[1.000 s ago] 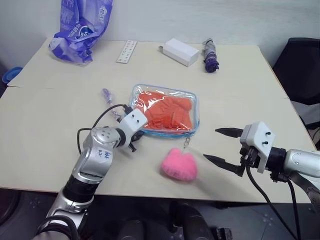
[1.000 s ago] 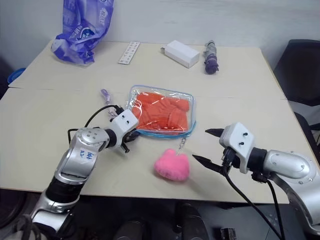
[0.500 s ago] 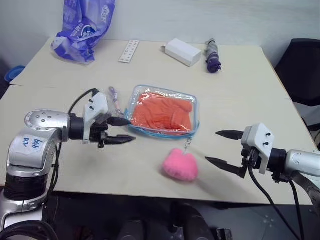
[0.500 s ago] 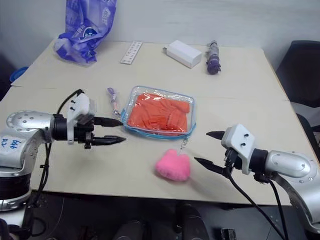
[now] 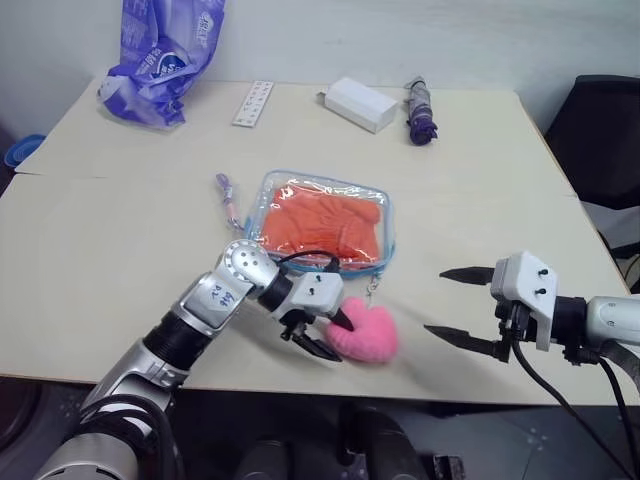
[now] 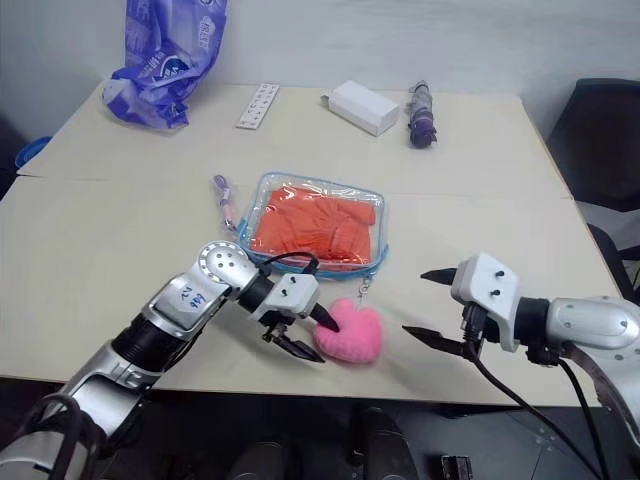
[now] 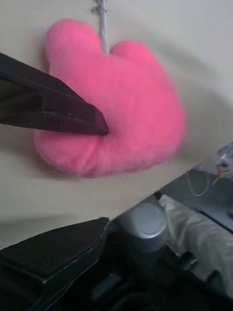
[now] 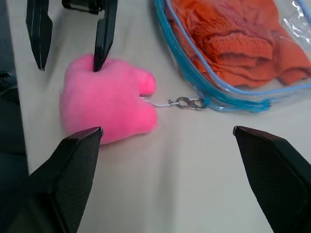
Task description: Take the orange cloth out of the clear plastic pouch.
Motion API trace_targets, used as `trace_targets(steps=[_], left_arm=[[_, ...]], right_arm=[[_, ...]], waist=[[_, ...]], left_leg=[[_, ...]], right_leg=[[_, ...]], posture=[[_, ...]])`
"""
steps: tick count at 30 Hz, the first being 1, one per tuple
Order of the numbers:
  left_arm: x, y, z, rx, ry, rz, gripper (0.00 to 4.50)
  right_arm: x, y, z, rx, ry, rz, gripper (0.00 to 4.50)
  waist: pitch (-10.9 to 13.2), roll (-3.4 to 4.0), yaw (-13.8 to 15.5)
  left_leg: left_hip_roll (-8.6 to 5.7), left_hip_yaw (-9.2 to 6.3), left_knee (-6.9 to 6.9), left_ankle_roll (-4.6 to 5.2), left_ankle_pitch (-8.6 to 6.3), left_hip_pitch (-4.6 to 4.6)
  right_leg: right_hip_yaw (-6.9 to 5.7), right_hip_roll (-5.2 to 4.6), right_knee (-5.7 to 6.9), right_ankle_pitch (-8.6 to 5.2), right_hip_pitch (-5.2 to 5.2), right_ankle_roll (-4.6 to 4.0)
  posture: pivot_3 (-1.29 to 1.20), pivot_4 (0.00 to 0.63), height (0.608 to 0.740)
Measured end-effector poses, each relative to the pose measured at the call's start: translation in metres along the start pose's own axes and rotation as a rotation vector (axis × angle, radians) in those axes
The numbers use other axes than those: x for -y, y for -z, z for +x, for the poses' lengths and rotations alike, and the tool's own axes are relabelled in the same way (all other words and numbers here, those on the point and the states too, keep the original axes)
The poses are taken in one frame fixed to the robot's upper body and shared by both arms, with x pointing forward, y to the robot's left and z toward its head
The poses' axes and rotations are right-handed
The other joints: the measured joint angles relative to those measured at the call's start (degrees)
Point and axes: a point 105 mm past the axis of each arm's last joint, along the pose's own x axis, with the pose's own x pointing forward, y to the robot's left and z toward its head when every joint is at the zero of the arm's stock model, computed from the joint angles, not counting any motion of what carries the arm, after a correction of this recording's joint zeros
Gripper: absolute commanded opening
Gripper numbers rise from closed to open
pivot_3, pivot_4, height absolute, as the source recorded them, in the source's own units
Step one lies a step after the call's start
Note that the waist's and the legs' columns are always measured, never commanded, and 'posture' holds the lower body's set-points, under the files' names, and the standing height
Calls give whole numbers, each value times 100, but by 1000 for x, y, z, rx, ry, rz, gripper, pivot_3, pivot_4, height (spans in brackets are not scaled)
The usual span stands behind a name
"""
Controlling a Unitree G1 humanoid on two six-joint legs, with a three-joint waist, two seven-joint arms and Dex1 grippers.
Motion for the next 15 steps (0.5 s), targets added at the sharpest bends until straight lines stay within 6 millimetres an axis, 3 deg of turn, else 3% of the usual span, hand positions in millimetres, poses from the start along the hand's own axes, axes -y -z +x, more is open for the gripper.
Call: trace_targets(steps=[3, 10, 13, 15], left_arm=[[-12, -1, 4, -13, -66, 69, 2246], [-10, 11, -13, -49, -104, 79, 144], [-6, 16, -18, -48, -121, 55, 27], [-6, 16, -19, -49, -138, 35, 0]], right_arm=[[15, 3, 16, -22, 48, -128, 4500], [34, 6, 60, -27, 53, -388, 4500], [41, 7, 70, -23, 52, -435, 4500], [45, 8, 79, -19, 51, -465, 4133]], waist=[[0, 0, 8], [0, 3, -39], [0, 2, -37], [0, 2, -37]], left_leg=[[1, 1, -2, 2, 0, 1], [7, 3, -1, 1, 1, -3], [14, 2, 0, 1, 1, -6], [13, 2, 2, 2, 2, -6]], right_leg=[[6, -5, -5, 2, -3, 3], [-1, 4, 11, 2, -6, 1], [-4, 1, 9, 2, -7, 1], [-6, 0, 11, 2, -7, 1]], posture=[[0, 150, 740], [0, 150, 740], [0, 150, 740], [0, 150, 740]])
